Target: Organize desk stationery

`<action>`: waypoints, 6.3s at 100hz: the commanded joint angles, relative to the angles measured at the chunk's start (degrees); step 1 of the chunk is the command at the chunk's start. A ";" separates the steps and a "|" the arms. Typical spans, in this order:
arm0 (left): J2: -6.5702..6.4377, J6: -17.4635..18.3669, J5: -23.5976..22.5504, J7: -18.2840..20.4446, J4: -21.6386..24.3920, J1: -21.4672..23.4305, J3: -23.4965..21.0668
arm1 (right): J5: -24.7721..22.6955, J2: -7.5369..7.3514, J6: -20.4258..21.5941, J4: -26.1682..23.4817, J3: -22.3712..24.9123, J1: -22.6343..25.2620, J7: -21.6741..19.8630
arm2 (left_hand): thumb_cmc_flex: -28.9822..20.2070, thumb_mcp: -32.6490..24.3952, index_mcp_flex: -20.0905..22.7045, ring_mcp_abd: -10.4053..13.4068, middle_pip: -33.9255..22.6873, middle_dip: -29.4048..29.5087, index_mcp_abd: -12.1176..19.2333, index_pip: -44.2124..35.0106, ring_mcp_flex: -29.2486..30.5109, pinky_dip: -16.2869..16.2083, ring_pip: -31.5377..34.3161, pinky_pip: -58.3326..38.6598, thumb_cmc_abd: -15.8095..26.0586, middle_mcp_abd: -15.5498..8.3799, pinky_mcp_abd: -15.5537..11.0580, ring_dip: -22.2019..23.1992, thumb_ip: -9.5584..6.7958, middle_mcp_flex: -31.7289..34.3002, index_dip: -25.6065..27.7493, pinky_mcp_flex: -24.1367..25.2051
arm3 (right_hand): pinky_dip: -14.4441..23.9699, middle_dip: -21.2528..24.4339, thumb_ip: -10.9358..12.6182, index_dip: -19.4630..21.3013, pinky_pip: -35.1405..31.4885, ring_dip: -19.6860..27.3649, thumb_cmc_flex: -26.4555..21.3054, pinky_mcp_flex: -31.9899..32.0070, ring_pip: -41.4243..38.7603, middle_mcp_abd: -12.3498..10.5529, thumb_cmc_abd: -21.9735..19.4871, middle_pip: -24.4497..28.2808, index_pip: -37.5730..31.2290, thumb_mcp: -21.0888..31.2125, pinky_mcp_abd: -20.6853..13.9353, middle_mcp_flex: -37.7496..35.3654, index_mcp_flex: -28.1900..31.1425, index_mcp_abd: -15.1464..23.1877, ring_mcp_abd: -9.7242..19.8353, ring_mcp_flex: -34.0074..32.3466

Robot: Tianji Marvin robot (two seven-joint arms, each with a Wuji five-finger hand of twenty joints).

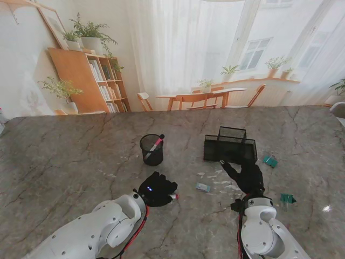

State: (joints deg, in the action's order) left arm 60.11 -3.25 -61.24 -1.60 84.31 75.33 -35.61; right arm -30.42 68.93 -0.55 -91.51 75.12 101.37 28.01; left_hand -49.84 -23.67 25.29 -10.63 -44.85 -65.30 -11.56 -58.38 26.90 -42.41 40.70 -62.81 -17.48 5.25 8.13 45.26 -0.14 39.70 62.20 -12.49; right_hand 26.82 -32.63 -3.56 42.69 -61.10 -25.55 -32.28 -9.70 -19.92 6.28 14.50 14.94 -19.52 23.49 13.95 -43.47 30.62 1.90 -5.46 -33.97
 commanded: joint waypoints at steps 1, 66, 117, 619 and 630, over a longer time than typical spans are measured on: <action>-0.47 -0.04 -0.28 -0.18 -0.34 1.72 -0.25 | 0.09 0.19 0.02 -0.18 0.07 0.24 -0.51 | -2.39 -6.21 0.81 0.20 -0.56 -0.24 2.86 -7.05 3.19 -0.40 -0.66 0.66 -2.17 -6.96 -1.74 -1.62 -4.45 0.62 3.13 0.05 | 1.01 -1.10 1.91 0.54 -1.03 -0.83 0.32 0.43 -0.47 0.19 -1.42 0.62 -0.29 -1.72 0.71 -0.43 0.81 0.06 0.00 -0.21; 1.75 -3.42 0.62 -10.66 6.40 11.05 -10.68 | 0.03 0.20 0.01 -0.22 0.13 0.30 -0.40 | -2.59 -5.32 -0.08 0.72 -1.07 0.11 3.11 -7.62 3.26 -0.75 -1.60 1.75 -1.34 -7.41 -2.15 -1.05 -4.70 -0.16 3.09 -0.12 | 1.01 -1.11 1.94 0.53 -0.99 -0.85 0.32 0.45 -0.48 0.15 -1.69 0.61 -0.36 -1.84 0.62 -0.43 0.96 0.05 -0.01 -0.25; 7.59 -8.01 14.05 -26.44 8.14 14.73 -15.50 | 0.03 0.20 0.01 -0.22 0.13 0.30 -0.41 | -2.71 -5.00 -0.24 0.76 -1.11 0.14 3.12 -7.52 3.11 -1.03 -2.05 2.04 -1.34 -7.41 -2.22 -0.69 -5.15 -0.45 2.86 -0.18 | 1.02 -1.13 1.96 0.52 -0.98 -0.85 0.23 0.51 -0.46 0.17 -1.76 0.61 -0.35 -1.88 0.61 -0.45 0.94 -0.10 -0.15 -0.13; 2.40 5.56 3.00 -13.91 19.23 30.34 -34.35 | -36.55 -10.53 -0.66 4.33 -19.21 -15.88 -33.52 | 2.33 26.28 -5.56 0.61 40.71 45.73 3.14 52.34 -11.88 8.00 -33.39 31.47 21.97 3.34 9.83 -24.69 3.28 -17.80 -32.39 15.77 | 5.74 -4.74 0.11 6.46 -22.61 -2.90 -8.87 -5.46 -29.53 11.97 18.53 26.02 2.66 17.16 5.05 10.76 -5.10 -22.80 -9.73 1.83; 2.42 5.56 2.94 -14.13 19.22 30.42 -34.44 | -36.57 -10.68 -0.98 5.41 -20.13 -16.44 -34.02 | 2.18 26.26 -5.54 0.68 40.68 45.69 3.09 52.33 -11.85 7.95 -33.38 31.42 22.02 3.29 9.83 -24.65 3.28 -17.74 -32.36 15.79 | 7.00 -5.44 -0.13 9.03 -24.23 -4.12 -9.17 -9.19 -32.67 11.13 19.35 30.16 0.13 18.92 4.85 8.19 -3.60 -22.79 -9.24 -1.49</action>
State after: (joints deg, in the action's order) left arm 62.29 2.25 -58.24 -15.49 103.34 105.37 -70.11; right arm -66.80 58.45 -1.28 -87.64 55.56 84.96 -4.55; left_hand -46.70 1.48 18.61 -10.03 -4.15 -18.57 -9.13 -6.27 14.52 -32.55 7.70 -30.84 0.94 8.46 17.82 20.57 -0.40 21.32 29.31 2.61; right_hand 32.30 -36.58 -3.56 49.30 -82.28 -28.32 -39.63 -16.92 -50.38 17.37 31.32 42.09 -17.37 41.09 17.12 -33.71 25.77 -19.10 -13.93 -33.74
